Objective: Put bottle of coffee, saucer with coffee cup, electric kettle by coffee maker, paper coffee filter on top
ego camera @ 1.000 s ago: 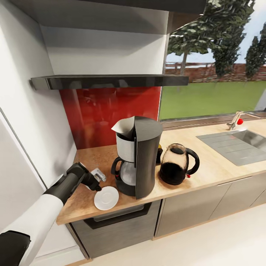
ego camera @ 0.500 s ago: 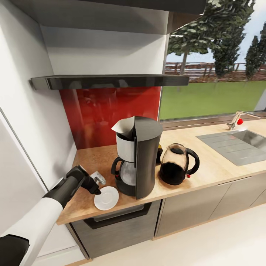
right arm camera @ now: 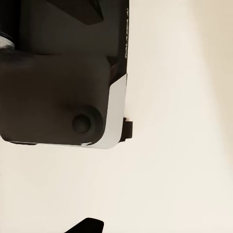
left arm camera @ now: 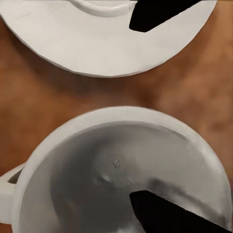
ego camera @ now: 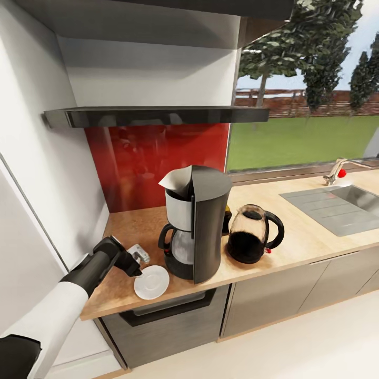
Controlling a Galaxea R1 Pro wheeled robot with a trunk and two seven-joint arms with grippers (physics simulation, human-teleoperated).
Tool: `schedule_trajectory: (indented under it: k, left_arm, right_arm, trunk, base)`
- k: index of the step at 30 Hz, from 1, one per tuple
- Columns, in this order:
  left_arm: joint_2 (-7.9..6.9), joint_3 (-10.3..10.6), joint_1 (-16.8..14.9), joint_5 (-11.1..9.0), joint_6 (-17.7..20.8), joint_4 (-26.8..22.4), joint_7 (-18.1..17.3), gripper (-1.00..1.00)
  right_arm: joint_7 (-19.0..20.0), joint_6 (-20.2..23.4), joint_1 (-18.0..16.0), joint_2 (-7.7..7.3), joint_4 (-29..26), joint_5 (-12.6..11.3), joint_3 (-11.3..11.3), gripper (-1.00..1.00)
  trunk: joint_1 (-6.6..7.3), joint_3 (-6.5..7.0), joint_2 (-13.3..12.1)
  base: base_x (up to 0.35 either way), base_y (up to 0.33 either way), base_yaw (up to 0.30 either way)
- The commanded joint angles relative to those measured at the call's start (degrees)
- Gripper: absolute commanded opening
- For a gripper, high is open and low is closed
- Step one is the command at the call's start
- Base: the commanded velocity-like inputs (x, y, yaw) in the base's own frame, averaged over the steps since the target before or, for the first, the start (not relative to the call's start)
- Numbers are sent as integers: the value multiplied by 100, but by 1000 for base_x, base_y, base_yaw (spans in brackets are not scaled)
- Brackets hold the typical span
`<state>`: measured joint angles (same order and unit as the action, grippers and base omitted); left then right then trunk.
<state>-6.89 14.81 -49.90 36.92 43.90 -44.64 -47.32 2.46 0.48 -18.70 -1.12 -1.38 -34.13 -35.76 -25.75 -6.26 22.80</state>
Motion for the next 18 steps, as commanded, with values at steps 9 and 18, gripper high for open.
schedule_trajectory:
  k: [9, 18]
  left_arm:
    - [-6, -488, -8, 66, -11, -9, -46, -100]
    - [19, -522, -3, 78, -22, -9, -49, -100]
  right_arm:
    - [17, 5, -2, -3, -3, -58, -45, 100]
    - [17, 5, -2, -3, -3, -58, -44, 100]
  trunk:
    - [-4, -13, 12]
    - [-4, -13, 12]
  base:
    - [0, 0, 0]
    - [0, 0, 0]
